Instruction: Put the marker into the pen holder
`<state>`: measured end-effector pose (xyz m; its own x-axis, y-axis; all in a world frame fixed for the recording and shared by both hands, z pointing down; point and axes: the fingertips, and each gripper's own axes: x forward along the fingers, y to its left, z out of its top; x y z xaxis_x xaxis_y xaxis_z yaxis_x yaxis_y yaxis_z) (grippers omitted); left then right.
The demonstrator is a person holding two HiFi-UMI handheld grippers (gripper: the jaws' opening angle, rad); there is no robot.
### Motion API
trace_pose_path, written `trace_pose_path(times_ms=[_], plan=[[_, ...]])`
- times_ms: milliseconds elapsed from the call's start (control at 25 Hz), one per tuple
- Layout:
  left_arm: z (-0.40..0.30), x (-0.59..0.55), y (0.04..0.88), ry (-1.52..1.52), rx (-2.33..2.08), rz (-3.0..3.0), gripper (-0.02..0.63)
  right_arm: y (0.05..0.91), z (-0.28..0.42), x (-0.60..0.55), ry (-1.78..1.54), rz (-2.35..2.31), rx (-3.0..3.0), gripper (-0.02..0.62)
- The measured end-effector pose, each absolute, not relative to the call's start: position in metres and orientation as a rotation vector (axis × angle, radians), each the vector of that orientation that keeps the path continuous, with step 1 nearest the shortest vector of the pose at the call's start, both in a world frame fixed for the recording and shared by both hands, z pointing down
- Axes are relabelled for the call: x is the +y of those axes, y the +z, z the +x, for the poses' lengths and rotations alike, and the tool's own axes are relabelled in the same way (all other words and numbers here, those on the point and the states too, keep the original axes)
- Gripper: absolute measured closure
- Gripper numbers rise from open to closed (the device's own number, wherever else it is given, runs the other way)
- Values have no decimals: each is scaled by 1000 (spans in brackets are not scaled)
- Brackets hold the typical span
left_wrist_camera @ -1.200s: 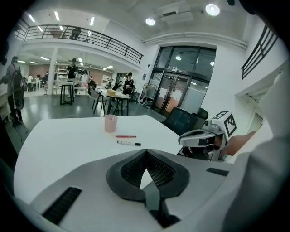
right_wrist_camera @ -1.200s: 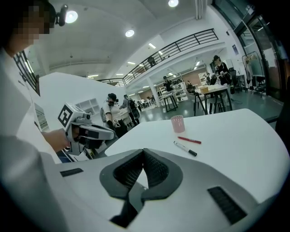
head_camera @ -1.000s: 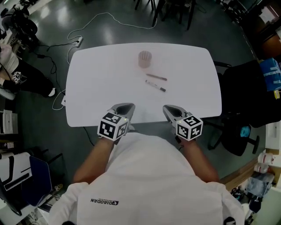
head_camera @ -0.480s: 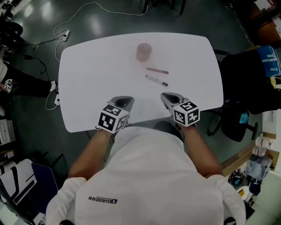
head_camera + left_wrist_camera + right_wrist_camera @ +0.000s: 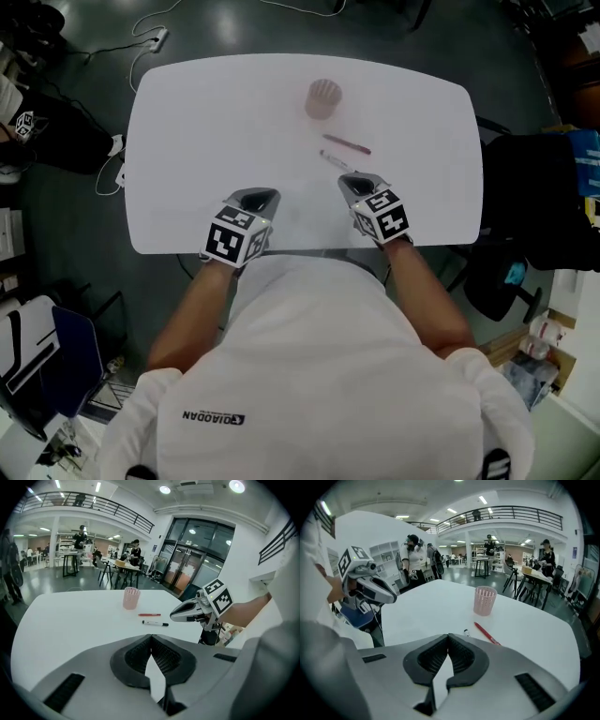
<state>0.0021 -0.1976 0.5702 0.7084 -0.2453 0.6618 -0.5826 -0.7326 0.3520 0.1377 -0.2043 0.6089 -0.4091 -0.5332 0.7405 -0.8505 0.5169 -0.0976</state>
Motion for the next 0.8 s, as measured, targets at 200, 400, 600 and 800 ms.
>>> trace_pose_path(times_ms=[200, 400, 600, 800], plan=[[-8, -204, 584, 809, -722, 2281, 578, 644, 138, -229, 513, 930, -2018, 575], [-16, -209, 584, 753, -815, 2219, 578, 674, 133, -249, 456, 809, -1962, 567], [-31, -215, 588, 738, -890, 2164, 578, 692, 136, -270, 467, 770, -1939, 515], [-44, -211, 596, 727, -929, 2106, 578, 707, 140, -283, 491, 729, -1865, 483]])
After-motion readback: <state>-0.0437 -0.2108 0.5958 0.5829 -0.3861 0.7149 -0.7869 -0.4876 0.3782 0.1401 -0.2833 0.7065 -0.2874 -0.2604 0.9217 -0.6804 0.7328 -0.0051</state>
